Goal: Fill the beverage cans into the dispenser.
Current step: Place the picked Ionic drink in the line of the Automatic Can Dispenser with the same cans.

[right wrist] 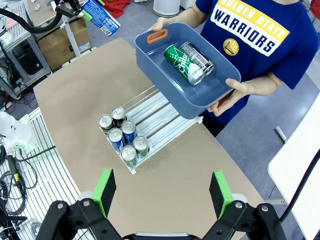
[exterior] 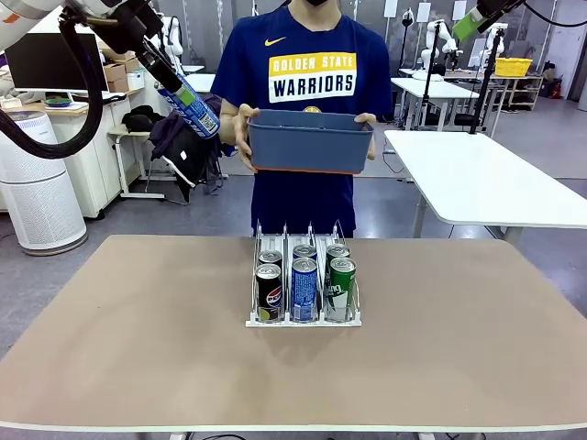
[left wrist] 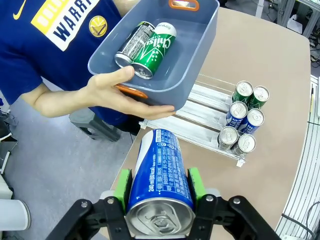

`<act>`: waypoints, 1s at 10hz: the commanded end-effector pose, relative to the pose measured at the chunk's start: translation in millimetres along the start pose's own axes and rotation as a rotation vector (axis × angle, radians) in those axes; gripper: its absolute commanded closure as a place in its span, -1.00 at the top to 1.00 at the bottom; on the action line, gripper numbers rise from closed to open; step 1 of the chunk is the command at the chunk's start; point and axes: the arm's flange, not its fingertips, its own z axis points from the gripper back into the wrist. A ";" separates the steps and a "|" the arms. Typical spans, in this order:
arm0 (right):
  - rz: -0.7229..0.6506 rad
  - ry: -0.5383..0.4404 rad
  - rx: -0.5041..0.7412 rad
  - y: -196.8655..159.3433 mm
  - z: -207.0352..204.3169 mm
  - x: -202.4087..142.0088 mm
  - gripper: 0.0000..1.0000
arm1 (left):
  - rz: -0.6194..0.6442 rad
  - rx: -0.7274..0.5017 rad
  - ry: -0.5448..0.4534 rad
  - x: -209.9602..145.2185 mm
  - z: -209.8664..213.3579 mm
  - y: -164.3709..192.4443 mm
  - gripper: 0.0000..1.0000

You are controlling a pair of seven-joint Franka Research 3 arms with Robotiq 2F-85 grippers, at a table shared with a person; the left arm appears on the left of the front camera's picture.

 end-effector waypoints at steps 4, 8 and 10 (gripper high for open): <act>-0.001 0.001 0.001 0.3 -0.6 -0.4 1.00 | 0.000 0.008 -0.005 0.1 2.3 0.5 -0.22; -0.001 0.001 0.001 0.3 -0.6 -0.4 1.00 | 0.000 0.008 -0.005 0.1 2.3 0.5 -0.22; -0.001 0.001 0.001 0.3 -0.6 -0.4 1.00 | 0.000 0.008 -0.005 0.1 2.3 0.5 -0.22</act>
